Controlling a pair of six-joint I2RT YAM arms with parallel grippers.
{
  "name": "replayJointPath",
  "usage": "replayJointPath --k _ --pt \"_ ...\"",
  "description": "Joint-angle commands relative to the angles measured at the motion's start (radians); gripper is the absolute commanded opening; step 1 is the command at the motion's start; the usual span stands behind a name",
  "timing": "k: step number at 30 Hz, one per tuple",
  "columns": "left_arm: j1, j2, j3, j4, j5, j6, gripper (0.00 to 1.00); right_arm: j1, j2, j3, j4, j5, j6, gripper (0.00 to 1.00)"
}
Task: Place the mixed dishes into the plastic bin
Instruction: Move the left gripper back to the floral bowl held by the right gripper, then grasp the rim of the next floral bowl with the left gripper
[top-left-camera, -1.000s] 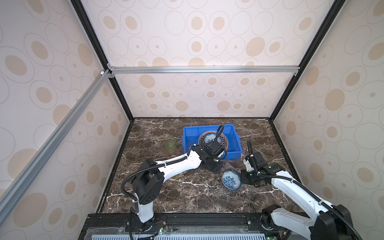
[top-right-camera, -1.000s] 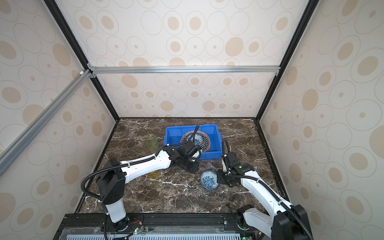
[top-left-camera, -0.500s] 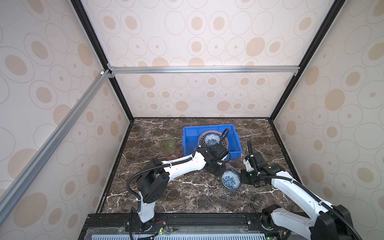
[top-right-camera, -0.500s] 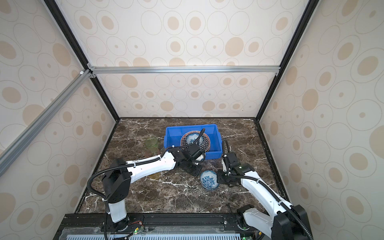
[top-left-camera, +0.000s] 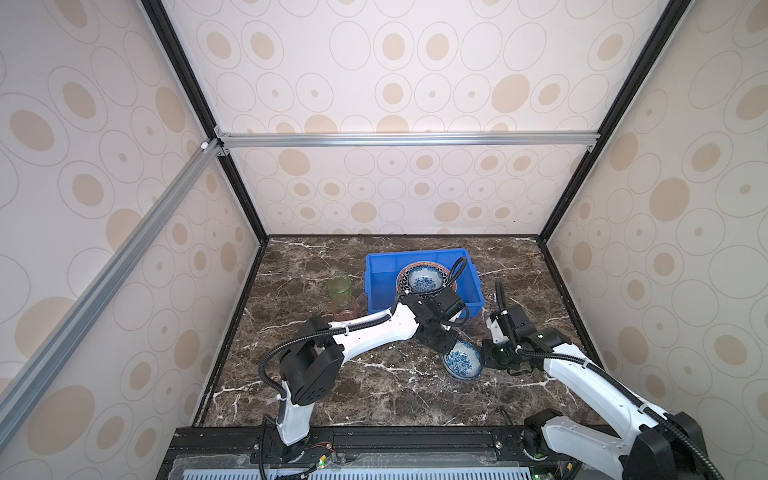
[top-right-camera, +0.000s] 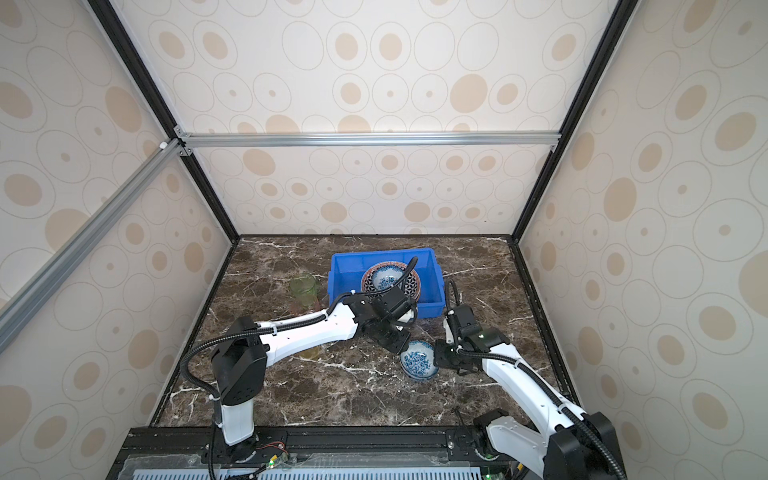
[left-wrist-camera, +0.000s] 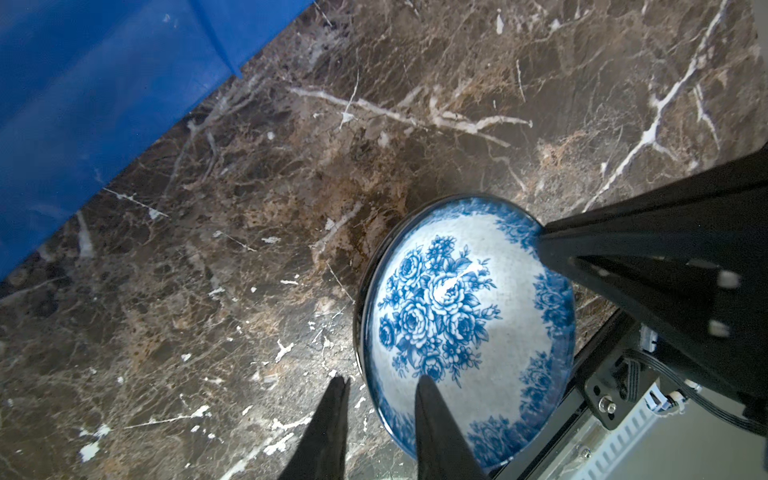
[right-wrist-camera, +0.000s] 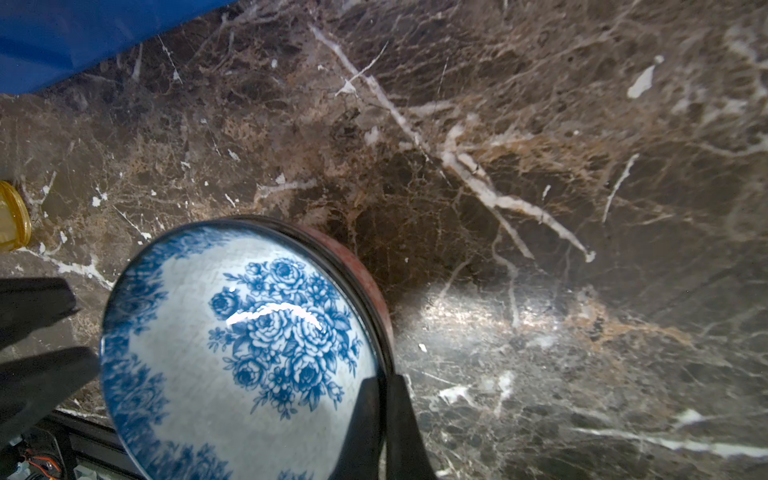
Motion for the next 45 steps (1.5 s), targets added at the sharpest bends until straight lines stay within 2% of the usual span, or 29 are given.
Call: replayJointPath --k 1,27,45 --pt "-0.015 0.024 0.041 -0.040 -0.004 0.011 0.29 0.004 -0.013 -0.025 -0.024 0.003 -0.008 0.05" --pt "-0.026 0.095 0.087 -0.072 -0.018 0.013 0.20 0.004 -0.034 -0.036 -0.025 0.002 -0.008 0.05" --pt "-0.027 0.121 0.126 -0.107 -0.068 0.004 0.02 0.004 -0.043 -0.036 -0.023 0.001 -0.004 0.07"
